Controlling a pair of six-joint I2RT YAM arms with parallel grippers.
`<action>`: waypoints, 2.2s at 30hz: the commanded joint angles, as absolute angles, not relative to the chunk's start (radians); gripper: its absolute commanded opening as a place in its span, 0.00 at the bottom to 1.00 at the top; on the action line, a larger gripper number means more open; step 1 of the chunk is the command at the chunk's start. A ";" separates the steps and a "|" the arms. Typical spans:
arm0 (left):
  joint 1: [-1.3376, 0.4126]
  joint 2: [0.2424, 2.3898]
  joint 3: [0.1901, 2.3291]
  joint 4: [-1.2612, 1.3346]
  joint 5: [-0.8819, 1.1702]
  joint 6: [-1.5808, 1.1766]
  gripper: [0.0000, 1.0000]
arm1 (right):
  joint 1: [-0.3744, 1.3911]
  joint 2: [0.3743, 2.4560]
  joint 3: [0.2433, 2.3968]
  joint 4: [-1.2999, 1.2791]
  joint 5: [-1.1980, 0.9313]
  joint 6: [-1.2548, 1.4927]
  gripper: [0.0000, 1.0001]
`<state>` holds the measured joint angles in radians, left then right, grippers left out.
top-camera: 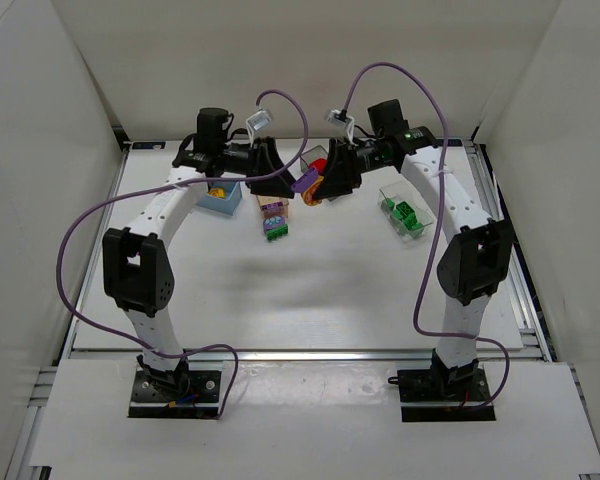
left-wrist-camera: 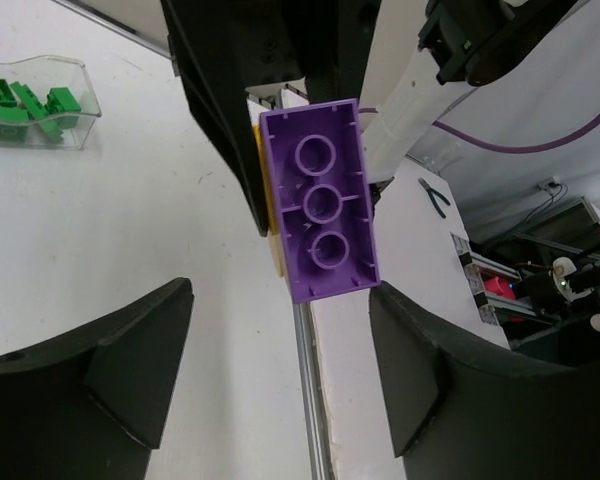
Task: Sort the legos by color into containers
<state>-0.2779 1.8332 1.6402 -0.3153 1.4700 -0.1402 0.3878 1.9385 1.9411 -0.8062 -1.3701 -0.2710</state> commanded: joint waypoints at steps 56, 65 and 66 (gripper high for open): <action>-0.325 1.792 1.689 -0.385 1.407 -0.141 0.12 | 0.449 1.933 1.964 -0.851 -1.262 -0.325 0.07; -0.203 1.756 1.713 -0.309 1.315 -0.173 0.10 | 0.445 1.833 1.772 -0.956 -1.192 -0.494 0.06; -0.187 1.762 1.716 -0.269 1.310 -0.201 0.10 | 0.445 1.809 1.750 -0.962 -1.181 -0.509 0.06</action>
<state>-0.2710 1.8194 1.6695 -0.3645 1.3529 -0.1677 0.4408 1.8893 1.7962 -0.8940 -1.2034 -0.4248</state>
